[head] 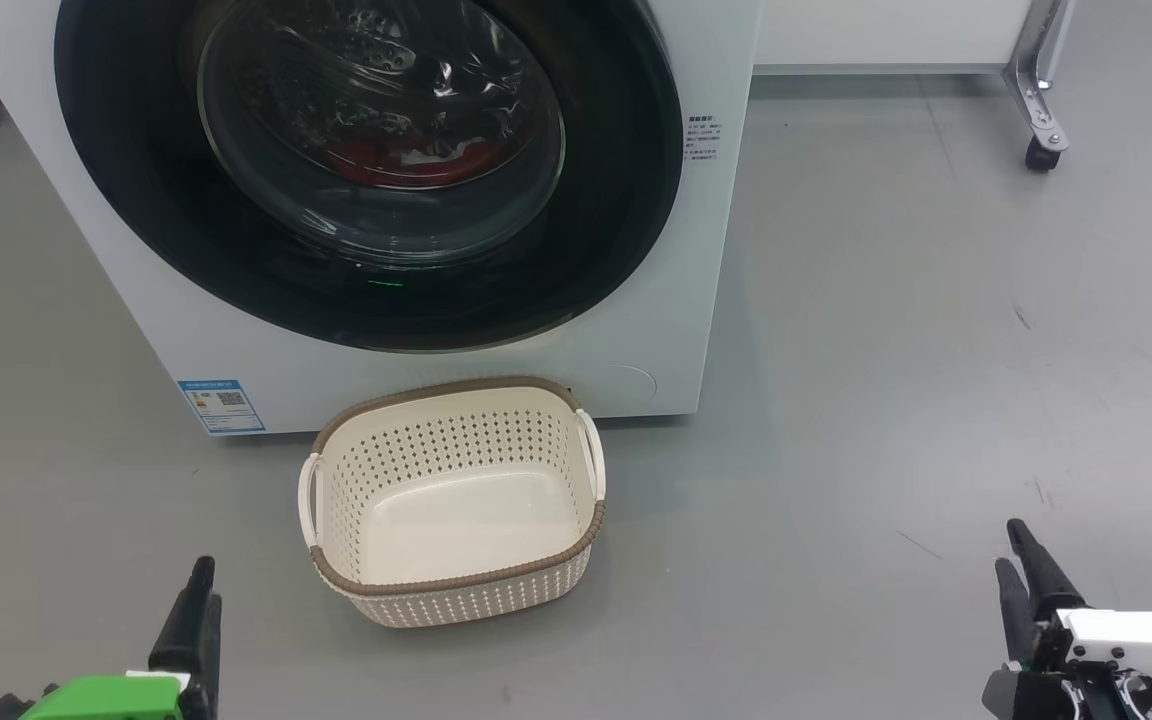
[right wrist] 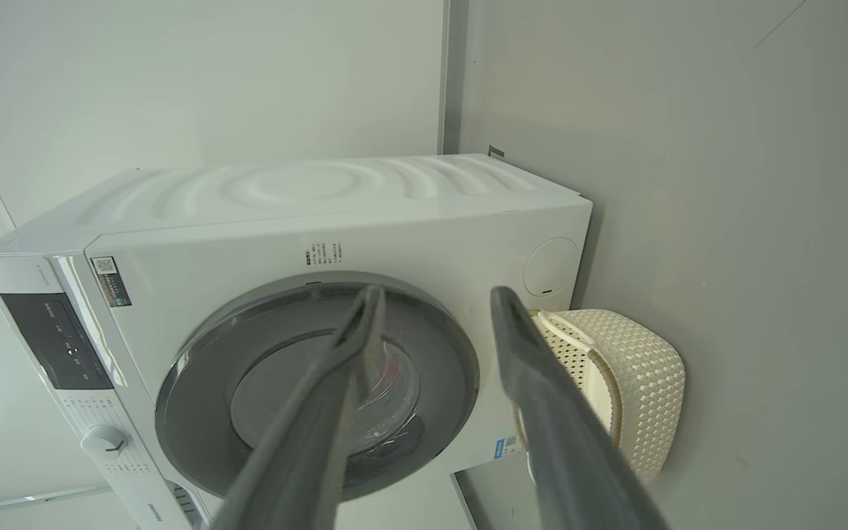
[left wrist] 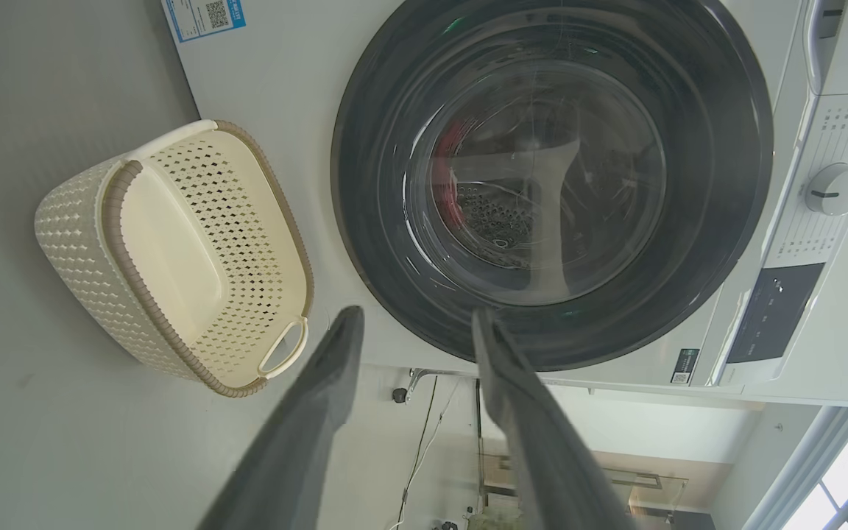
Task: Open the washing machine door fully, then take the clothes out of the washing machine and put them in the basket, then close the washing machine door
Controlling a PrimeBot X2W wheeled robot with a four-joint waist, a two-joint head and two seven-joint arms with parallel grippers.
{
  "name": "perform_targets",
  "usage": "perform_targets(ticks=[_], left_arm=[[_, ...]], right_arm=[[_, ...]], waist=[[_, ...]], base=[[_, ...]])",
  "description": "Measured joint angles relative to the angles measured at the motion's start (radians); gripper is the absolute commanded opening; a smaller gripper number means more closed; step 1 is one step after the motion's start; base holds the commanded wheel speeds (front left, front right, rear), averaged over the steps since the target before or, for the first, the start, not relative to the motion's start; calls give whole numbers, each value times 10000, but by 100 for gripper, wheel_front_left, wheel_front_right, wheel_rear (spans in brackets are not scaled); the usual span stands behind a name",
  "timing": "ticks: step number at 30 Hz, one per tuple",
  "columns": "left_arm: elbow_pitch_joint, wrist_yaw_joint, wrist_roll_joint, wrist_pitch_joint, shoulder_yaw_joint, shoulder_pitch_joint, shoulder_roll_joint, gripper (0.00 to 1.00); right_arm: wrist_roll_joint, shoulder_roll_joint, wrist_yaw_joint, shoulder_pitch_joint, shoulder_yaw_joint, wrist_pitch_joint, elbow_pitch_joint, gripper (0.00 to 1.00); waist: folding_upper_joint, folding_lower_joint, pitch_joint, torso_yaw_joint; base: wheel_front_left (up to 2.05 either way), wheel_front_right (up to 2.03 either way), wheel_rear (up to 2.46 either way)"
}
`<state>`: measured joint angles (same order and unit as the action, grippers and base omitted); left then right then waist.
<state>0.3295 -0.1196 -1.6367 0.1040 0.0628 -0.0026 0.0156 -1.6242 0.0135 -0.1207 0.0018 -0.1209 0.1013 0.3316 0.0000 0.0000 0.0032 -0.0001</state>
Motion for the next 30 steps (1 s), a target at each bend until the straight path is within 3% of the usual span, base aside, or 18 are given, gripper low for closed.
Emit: perform_targets(ticks=[17, 30], left_arm=[[-382, 0, 63, -180, -75, -35, 10, 100], [-869, 0, 1174, -715, -374, -209, 251, 100]], right_arm=[[508, 25, 0, -75, 203, -382, -92, 100], [1816, 414, -2, -282, 669, -930, -130, 100]], waist=[[0, 0, 25, 2], [0, 0, 47, -6]], base=[[0, 0, 0], [0, 0, 0]])
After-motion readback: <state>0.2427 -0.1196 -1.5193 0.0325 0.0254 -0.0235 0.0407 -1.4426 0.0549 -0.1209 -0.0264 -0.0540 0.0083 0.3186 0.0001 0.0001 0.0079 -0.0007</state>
